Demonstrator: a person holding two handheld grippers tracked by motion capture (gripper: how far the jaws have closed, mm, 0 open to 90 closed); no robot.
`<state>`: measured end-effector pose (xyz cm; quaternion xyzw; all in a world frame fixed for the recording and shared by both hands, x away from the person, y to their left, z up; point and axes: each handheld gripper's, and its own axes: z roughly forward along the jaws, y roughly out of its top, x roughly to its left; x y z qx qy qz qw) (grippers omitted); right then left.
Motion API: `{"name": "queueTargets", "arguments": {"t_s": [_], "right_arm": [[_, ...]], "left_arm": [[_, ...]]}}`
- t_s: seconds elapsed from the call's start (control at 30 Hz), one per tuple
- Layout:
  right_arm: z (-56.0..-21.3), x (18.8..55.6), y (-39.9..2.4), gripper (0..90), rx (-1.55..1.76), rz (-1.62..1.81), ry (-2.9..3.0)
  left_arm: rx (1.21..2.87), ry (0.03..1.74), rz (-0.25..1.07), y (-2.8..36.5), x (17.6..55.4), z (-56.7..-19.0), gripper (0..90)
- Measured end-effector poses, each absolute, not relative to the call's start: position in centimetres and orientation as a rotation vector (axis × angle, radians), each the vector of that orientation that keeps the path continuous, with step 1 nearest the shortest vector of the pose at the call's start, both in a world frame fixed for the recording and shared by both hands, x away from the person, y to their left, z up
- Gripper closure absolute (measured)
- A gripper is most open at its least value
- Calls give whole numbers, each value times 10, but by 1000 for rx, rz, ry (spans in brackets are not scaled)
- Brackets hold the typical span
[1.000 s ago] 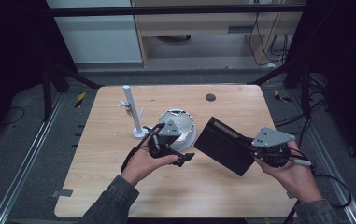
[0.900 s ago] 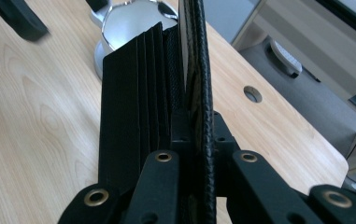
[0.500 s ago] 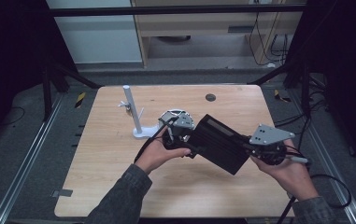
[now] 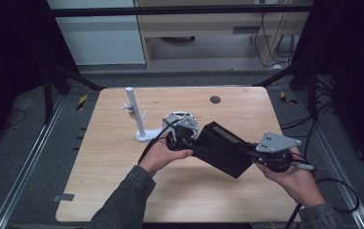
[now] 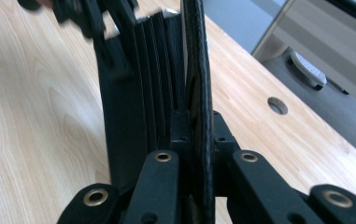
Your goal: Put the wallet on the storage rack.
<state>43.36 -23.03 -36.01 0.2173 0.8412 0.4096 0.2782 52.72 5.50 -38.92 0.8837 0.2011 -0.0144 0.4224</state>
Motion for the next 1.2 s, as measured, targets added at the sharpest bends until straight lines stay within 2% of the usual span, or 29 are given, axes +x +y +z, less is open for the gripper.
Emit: {"name": "queueTargets", "arguments": {"t_s": [0.07, 0.1, 0.27, 0.37, 0.5, 0.63, 0.67, 0.7, 0.87, 0.93, 1.07, 1.2], "right_arm": [[-366, 434, -231, 846, 590, 1073, 2258], [-369, 435, -231, 847, 594, 1072, 2256], [-376, 435, -230, 844, 606, 1082, 2247], [-383, 436, -227, 825, 608, 1089, 2248], [-396, 437, -222, 675, 652, 1126, 2251], [-410, 435, -215, 434, 688, 1140, 2291], [-410, 435, -215, 434, 688, 1140, 2291], [-420, 431, -214, 320, 704, 1160, 2301], [-446, 434, -216, 160, 849, 1145, 2294], [-457, 440, -218, 113, 961, 1136, 2284], [-484, 453, -226, 92, 1191, 1068, 2177], [-502, 458, -229, 75, 1271, 979, 2177]], "left_arm": [[2208, 498, -37, 58, 525, -382, 792], [2217, 493, -25, 58, 524, -379, 803], [2270, 495, 42, 59, 517, -359, 811], [2282, 508, 38, 60, 516, -351, 814], [2304, 516, 80, 60, 514, -338, 817], [2319, 537, 138, 63, 515, -324, 816], [2319, 537, 138, 63, 515, -324, 816], [2320, 537, 141, 65, 514, -318, 816], [2328, 546, 176, 70, 512, -310, 815], [2320, 555, 174, 73, 512, -308, 815], [2330, 564, 206, 75, 509, -301, 815], [2319, 574, 228, 79, 506, -291, 814]]}}
